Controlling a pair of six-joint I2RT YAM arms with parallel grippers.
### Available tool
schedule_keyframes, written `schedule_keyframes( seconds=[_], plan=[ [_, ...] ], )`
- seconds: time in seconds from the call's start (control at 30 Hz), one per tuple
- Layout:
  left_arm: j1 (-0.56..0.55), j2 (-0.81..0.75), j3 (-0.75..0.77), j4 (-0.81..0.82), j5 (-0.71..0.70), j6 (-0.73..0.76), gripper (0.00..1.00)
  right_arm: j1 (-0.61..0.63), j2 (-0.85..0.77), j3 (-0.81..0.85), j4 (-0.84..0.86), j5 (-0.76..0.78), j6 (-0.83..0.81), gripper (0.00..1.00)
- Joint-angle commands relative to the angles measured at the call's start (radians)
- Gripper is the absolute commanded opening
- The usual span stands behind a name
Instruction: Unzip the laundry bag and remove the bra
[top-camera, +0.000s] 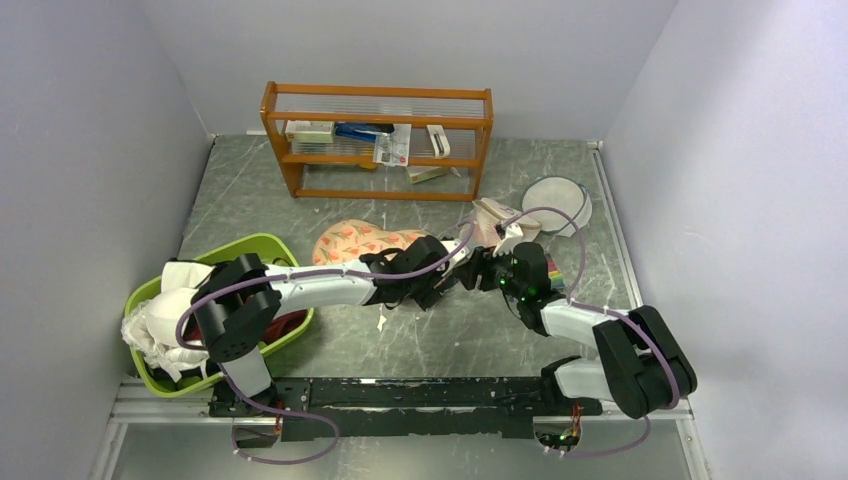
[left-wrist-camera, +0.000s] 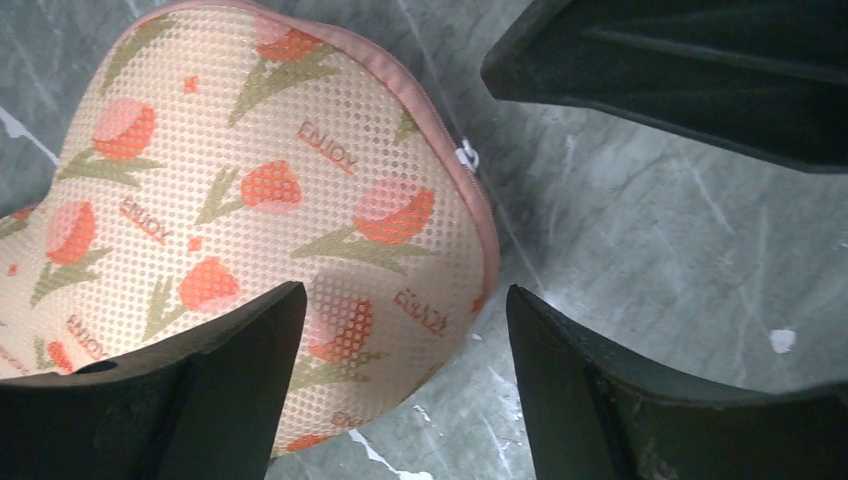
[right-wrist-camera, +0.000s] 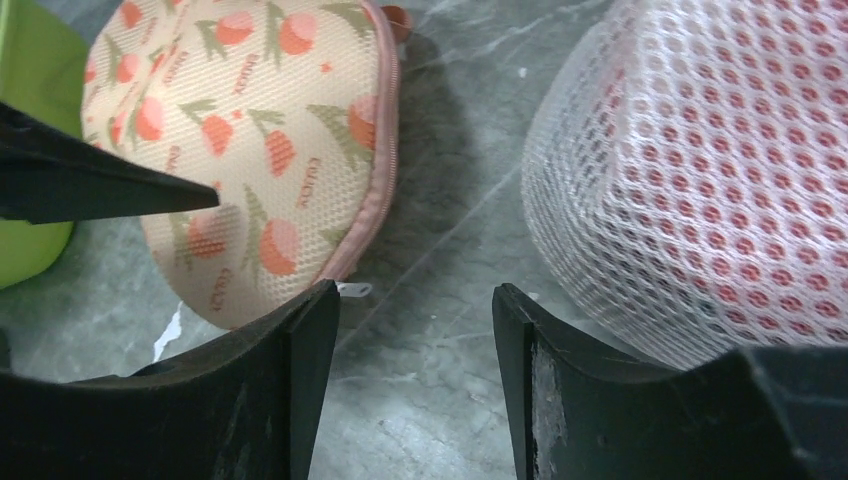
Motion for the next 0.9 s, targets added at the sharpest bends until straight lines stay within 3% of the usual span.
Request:
schedule_keyframes(
  seconds=[0.0,0.23,0.37,0.53,0.63,0.87],
  plan=[
    [-0.004,0.022,-0.012,0.063,-0.08,0.046,0.8,-0.006,0.015,-0.01,0.097,-0.091,-0.011,0.58],
    [-0.004,0.061,0.024,0.066,-0.045,0.04,0.57,-0.007,0.106,0.008,0.173,-0.201,0.001,0.55],
    [-0.004,0.046,0.021,0.069,-0.058,0.053,0.29,-0.008,0.144,0.003,0.239,-0.26,0.018,0.54],
    [-0.004,0.0,-0.006,0.09,-0.058,0.073,0.14,-0.015,0.149,-0.011,0.296,-0.308,0.015,0.54],
    [-0.006,-0.03,-0.022,0.099,-0.047,0.097,0.08,-0.017,0.169,-0.012,0.339,-0.344,0.014,0.54],
    [-0.006,-0.087,-0.053,0.105,-0.005,0.144,0.07,-0.019,0.289,-0.045,0.581,-0.485,0.095,0.49]
  ],
)
